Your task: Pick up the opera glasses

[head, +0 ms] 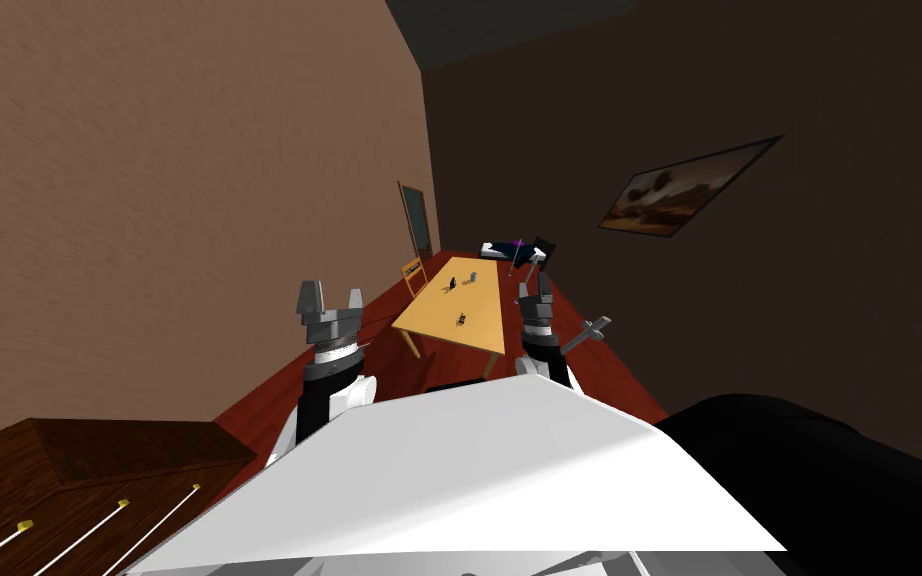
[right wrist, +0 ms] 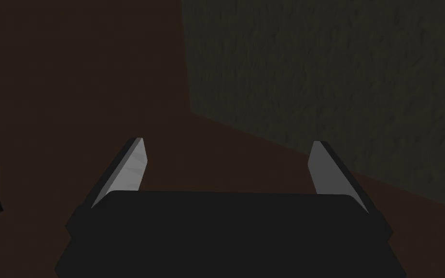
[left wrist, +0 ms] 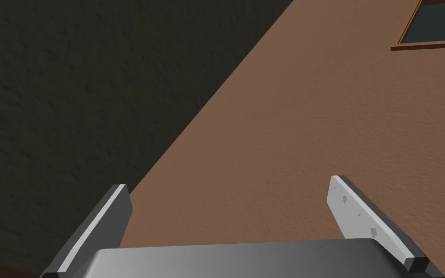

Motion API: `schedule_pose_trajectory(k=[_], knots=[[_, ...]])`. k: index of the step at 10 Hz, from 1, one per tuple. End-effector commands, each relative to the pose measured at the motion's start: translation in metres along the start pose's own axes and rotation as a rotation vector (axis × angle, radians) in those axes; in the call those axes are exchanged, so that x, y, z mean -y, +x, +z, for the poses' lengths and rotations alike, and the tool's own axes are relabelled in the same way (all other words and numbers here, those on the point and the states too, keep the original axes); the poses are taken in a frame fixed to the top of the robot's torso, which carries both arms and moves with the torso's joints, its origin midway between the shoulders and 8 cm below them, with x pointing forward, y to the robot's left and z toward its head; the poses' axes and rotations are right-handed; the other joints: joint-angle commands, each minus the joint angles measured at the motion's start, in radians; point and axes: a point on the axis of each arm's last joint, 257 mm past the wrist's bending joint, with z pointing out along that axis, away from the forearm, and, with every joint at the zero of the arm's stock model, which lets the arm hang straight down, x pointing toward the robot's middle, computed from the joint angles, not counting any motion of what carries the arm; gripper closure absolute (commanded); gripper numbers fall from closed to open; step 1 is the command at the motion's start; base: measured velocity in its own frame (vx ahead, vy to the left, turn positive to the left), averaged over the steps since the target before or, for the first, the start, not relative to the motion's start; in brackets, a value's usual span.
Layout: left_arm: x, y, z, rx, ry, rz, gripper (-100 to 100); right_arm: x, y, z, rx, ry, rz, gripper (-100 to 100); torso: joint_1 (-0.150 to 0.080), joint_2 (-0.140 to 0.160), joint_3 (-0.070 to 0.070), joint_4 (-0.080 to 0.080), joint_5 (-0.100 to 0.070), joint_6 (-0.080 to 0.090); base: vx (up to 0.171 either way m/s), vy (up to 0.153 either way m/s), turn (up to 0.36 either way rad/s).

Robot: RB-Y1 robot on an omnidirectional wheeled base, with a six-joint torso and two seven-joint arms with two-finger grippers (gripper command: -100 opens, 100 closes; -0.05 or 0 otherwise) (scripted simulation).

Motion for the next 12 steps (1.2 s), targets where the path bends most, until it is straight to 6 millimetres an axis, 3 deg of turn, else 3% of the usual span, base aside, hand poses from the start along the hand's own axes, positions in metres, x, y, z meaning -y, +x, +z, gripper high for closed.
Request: schedule_pose_trajectory(k=[1, 6, 7, 9, 12], knots=[[0.000, 0.000, 0.000, 0.000, 0.000, 0.000, 0, 0.010, 0.003, -0.001, -0.030, 0.023, 0.028, -100, 0.000, 0.000, 0.000, 0.000, 0.000, 0.000, 0.001, 0.015, 0.028], [0.000, 0.000, 0.000, 0.000, 0.000, 0.000, 0, 0.060, 0.003, -0.004, -0.068, 0.142, 0.174, -100, 0.002, 0.000, 0.000, 0.000, 0.000, 0.000, -0.002, 0.029, 0.046], [0.000, 0.000, 0.000, 0.000, 0.000, 0.000, 0, 0.060, 0.003, -0.004, -0.067, 0.143, 0.185, -100, 0.002, 0.000, 0.000, 0.000, 0.000, 0.000, 0.002, 0.020, 0.016], [0.000, 0.000, 0.000, 0.000, 0.000, 0.000, 0, 0.090, -0.001, -0.007, -0.056, 0.215, 0.265, -100, 0.001, 0.000, 0.000, 0.000, 0.000, 0.000, 0.001, 0.027, 0.061], [0.000, 0.000, 0.000, 0.000, 0.000, 0.000, 0, 0.107, -0.003, -0.009, -0.042, 0.256, 0.336, -100, 0.001, 0.000, 0.000, 0.000, 0.000, 0.000, 0.000, 0.021, 0.037]])
